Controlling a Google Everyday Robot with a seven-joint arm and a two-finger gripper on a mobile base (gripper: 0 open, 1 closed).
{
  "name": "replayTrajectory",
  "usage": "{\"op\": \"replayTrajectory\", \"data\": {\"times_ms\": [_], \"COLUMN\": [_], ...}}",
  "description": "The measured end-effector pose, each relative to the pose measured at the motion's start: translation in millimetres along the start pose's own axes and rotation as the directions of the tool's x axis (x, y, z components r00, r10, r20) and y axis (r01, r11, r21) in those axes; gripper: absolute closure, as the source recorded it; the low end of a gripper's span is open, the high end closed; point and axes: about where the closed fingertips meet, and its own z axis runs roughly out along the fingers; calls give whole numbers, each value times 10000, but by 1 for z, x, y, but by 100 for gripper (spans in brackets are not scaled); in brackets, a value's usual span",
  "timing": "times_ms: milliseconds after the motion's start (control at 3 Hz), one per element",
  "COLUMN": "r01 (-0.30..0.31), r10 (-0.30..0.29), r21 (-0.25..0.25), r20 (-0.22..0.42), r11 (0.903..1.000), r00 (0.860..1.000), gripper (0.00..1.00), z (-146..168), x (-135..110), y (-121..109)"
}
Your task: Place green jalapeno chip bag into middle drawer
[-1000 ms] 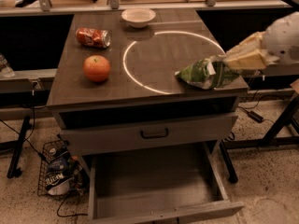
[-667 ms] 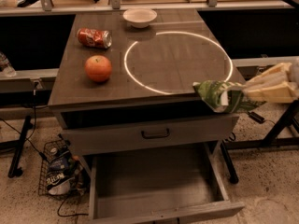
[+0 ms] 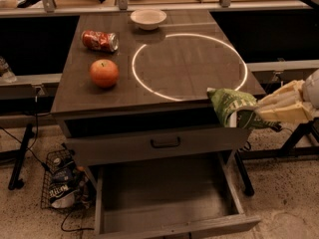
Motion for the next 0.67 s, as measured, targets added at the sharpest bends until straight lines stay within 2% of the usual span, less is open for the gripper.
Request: {"op": "replayTrajectory", "data": {"times_ms": [333,667], "r01": [109,41], "r10": [-110,-48], "r21": [-802,-1482], "r20": [-4,-48], "r11": [9967,9890], "r00": [9999,10000], "gripper": [100,100], "z": [6,17], "x": [26,43], "y": [50,79]}}
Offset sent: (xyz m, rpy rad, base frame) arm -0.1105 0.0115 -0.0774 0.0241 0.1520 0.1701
